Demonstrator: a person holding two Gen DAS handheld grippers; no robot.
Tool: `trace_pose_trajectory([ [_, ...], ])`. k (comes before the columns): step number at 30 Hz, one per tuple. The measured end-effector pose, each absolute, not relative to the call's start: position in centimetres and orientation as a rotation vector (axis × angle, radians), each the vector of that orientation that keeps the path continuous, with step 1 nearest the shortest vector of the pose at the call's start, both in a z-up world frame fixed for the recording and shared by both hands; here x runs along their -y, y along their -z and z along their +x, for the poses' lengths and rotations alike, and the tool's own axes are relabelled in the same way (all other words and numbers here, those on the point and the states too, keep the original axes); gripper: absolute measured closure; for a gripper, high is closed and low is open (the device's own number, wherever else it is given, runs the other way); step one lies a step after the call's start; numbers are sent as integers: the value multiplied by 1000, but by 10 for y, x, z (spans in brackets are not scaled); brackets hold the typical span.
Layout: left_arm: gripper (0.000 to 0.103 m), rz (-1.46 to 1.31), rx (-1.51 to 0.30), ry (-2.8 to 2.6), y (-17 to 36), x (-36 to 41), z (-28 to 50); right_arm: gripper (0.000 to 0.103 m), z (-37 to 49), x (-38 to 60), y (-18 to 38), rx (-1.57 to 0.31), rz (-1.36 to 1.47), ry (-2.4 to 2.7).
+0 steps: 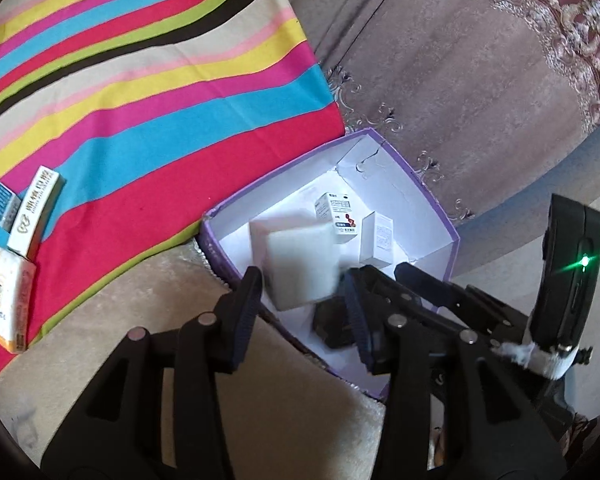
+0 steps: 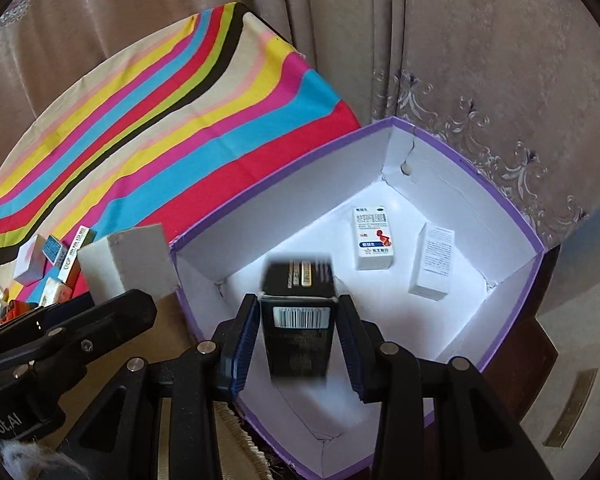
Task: Organize objects
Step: 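Carry the DORMI box into the purple-rimmed box with the right gripper and release, then withdraw both grippers back over the table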
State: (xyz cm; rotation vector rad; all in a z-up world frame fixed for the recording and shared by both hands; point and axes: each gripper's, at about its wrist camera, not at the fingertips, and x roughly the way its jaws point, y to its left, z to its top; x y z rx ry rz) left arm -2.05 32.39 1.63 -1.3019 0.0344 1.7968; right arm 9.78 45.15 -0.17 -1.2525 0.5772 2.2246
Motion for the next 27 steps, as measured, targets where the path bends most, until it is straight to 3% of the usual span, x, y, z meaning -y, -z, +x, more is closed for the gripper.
trace_pose_trajectory([
  [3,43,-1305,-12,-1799,-16,-321,-22,53,97,-451,3,-574,-1255,-2219],
  [8,42,-1284,-9,-1825,-21,-316,-19,42,96,-449,2,-566,-1258,-2238],
  [16,41,-1215,-41,-1962,-35,-285,-20,40,87,-437,-5,-544,-1273,-2284],
  [27,36,-1096,-26,-2215,-57,-215,-39,36,58,-393,-23,-350,-1310,-2378],
])
